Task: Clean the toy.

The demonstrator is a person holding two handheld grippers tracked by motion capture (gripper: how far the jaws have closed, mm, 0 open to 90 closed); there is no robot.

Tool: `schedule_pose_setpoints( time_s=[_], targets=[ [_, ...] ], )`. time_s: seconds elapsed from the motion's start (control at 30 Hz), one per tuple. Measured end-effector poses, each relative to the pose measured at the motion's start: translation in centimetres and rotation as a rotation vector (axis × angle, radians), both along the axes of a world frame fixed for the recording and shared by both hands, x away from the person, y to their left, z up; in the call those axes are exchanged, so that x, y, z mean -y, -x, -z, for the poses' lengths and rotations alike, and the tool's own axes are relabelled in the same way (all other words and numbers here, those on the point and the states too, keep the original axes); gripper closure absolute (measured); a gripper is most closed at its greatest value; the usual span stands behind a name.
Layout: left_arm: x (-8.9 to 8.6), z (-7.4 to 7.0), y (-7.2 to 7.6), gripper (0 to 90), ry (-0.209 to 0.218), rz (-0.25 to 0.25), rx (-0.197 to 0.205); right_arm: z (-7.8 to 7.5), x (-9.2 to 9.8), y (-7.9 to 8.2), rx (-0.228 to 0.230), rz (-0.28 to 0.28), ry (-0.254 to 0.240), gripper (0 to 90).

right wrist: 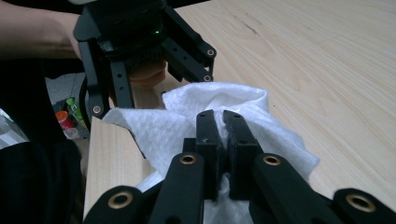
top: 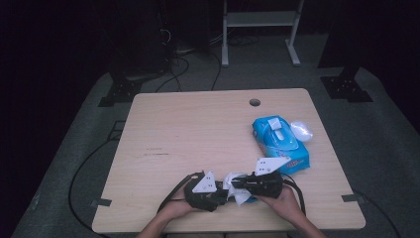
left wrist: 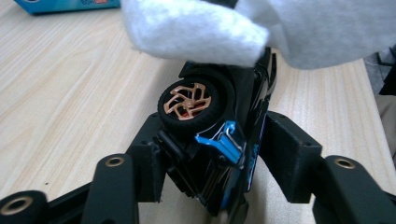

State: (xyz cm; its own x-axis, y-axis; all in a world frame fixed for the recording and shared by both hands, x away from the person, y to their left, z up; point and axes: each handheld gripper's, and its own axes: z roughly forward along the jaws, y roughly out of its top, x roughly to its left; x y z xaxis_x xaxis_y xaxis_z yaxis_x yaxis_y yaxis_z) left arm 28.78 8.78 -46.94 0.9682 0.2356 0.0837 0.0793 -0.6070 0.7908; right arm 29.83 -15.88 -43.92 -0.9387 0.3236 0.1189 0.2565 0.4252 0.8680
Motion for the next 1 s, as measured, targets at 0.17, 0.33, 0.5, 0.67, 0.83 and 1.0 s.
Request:
schedule_pose_setpoints(
  time_s=[0.17,0.33,0.5,0.67,0.83,1.0],
  targets=[
    [-0.6,0.0,-0.4,50.6,-0.009,-0.086,0.054,-0.4,-0.8,-0.8,0.017,0.032,0.02,84.9],
    [-1.2,-0.2,-1.2,53.8,0.023,-0.173,0.09,-0.9,-3.0,-1.9,0.029,0.048,0.031,84.9],
    [-2.3,-0.1,-1.9,56.1,0.031,-0.225,0.082,-1.4,-5.8,-3.0,0.026,0.036,0.028,84.9],
    [-3.1,0.0,-2.1,56.5,0.031,-0.225,0.07,-1.4,-5.2,-4.4,-0.002,0.095,0.064,84.9],
    [-3.1,0.1,-2.3,56.6,0.039,-0.223,0.038,-1.1,-3.7,-5.5,-0.078,0.158,0.035,84.9],
    [-3.0,0.3,-2.4,57.2,0.031,-0.214,0.014,-1.0,-6.7,-4.0,-0.039,0.046,0.05,84.7]
  ],
)
